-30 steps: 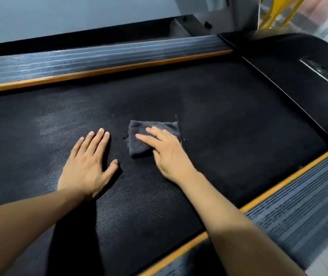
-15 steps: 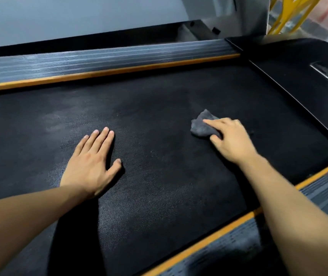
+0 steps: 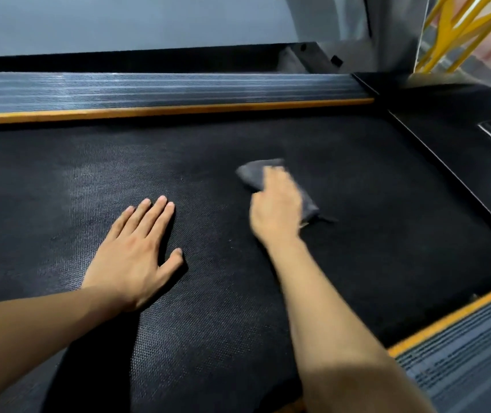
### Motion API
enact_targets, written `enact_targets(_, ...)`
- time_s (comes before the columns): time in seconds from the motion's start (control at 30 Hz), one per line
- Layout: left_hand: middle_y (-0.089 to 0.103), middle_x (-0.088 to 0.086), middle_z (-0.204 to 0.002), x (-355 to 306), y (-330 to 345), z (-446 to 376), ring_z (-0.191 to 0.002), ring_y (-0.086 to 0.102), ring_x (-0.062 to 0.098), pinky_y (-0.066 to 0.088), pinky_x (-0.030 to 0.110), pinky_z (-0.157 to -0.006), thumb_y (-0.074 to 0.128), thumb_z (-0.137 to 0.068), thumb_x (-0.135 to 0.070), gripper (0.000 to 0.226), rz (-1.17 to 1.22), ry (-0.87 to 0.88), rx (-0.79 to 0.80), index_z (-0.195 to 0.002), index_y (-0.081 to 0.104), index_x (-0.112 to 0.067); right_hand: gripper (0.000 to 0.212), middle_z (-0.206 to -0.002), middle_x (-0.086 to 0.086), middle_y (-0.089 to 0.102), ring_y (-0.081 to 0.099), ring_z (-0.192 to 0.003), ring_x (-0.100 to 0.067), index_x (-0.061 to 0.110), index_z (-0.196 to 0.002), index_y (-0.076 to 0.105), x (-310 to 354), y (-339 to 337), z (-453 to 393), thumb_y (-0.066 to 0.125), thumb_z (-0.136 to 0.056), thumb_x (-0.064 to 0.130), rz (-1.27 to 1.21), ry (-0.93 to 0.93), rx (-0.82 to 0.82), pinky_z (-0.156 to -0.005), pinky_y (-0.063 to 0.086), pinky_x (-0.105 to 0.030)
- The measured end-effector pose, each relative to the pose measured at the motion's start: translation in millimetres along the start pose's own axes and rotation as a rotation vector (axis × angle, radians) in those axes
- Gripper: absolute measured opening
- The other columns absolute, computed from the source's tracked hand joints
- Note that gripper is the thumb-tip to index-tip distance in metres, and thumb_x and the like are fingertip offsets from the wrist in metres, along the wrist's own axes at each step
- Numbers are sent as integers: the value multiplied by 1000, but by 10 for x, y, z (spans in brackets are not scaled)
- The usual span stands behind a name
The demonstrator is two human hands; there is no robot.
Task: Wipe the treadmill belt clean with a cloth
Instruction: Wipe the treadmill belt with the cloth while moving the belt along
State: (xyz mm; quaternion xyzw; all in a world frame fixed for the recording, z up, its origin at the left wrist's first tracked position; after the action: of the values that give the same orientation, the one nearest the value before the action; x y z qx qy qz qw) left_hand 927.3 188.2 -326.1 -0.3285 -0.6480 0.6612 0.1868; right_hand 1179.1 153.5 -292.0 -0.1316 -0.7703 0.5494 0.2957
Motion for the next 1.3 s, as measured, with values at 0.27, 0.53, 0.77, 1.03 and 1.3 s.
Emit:
enact_targets(0.27, 11, -1, -172, 27, -27, 24, -159, 3, 14, 3, 38, -129, 24, -94, -64, 85, 8, 27, 1, -164, 16, -17, 59, -151, -11, 44, 40, -140, -26, 11, -145, 44, 191, 88, 110, 51, -86, 11, -113, -288, 149, -119, 25, -35)
enact_targets(0.53, 13, 0, -172, 11, -24, 8, -159, 6, 17, 6, 41, -129, 25, -93, -64, 85, 2, 5, -1, -163, 17, -17, 57, -138, -21, 55, 53, -126, -38, 1, -136, 52, 231, -45, 475, 42, -83, 16, -82, -223, 41, -109, 41, -47)
enact_targets(0.77, 14, 0, -171, 23, -50, 21, -159, 8, 17, 5, 40, -129, 24, -93, -64, 85, -14, -4, 2, -163, 18, -17, 61, -149, -14, 46, 42, -138, -28, 9, -145, 45, -105, -129, 413, 48, -84, 9, -85, -232, 108, -119, 28, -38)
enact_targets(1.03, 10, 0, -172, -5, -56, 17, -159, 5, 18, 4, 40, -129, 21, -91, -63, 86, -20, -27, 19, -164, 14, -17, 60, -147, -17, 48, 46, -133, -34, 6, -144, 44, 64, -150, 810, 51, -84, 9, -17, -199, 39, -114, 35, -46)
enact_targets(1.3, 13, 2, -172, -7, -76, 19, -159, 8, 20, 2, 37, -129, 20, -91, -61, 85, -16, -12, 38, -163, 16, -15, 61, -150, -16, 44, 40, -139, -32, 8, -145, 43, -370, -294, 771, 43, -84, 7, -89, -220, 108, -118, 28, -43)
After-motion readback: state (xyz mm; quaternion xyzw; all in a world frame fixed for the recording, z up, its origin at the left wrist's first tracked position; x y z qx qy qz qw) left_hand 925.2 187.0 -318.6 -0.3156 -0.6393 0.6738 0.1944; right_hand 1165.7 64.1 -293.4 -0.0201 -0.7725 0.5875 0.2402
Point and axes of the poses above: each hand's wrist, its own z-axis away from the middle knuckle, its own y-axis out of the palm, x = y × z, the point moved 9 cm from there along -z, towards the middle knuckle
